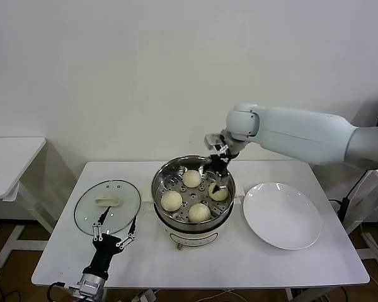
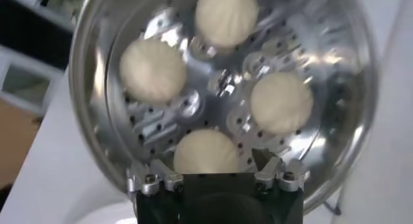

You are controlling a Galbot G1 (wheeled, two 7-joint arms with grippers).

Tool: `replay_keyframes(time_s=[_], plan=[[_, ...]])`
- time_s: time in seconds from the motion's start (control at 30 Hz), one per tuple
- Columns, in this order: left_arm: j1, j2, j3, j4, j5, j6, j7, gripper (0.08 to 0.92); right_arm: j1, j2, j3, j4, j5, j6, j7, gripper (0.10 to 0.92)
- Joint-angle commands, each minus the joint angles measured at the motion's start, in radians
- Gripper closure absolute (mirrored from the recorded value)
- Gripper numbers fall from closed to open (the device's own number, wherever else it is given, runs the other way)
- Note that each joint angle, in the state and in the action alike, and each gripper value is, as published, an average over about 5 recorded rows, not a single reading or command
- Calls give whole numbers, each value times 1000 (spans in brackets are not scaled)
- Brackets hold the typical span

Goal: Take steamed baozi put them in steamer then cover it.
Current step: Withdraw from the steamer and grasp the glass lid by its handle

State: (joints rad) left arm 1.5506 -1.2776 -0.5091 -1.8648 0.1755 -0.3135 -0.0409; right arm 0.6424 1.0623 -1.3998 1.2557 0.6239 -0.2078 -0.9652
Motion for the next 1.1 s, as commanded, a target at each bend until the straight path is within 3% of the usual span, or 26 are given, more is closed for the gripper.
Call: replay_keyframes(time_s=[0.03,0.2,0.33,0.57,0.73,0.93,1.1], plan=[[-4,2,1,-15,10,23,-11,177,-104,-229,252,208,194,136,752,203],[-12,2,2,-25,25,33,-18,177,-345,-291,457,244,126,302,1193,203],[-19,1,3,-34,39,40,-22,177,-598,-333,725,239,24,396,1343,203],[-39,-8,7,-38,71,48,-25,177,-1093,-355,1229,229,-104,477,1371,203],[-52,-11,8,-32,92,53,-28,177,-1450,-245,1576,218,-217,527,1340,203],[-85,-4,-12,26,168,36,-53,177,-1727,-63,1787,203,-320,598,1290,203],[-121,16,-43,142,432,24,-124,177,-1858,39,1861,213,-362,641,1259,203]])
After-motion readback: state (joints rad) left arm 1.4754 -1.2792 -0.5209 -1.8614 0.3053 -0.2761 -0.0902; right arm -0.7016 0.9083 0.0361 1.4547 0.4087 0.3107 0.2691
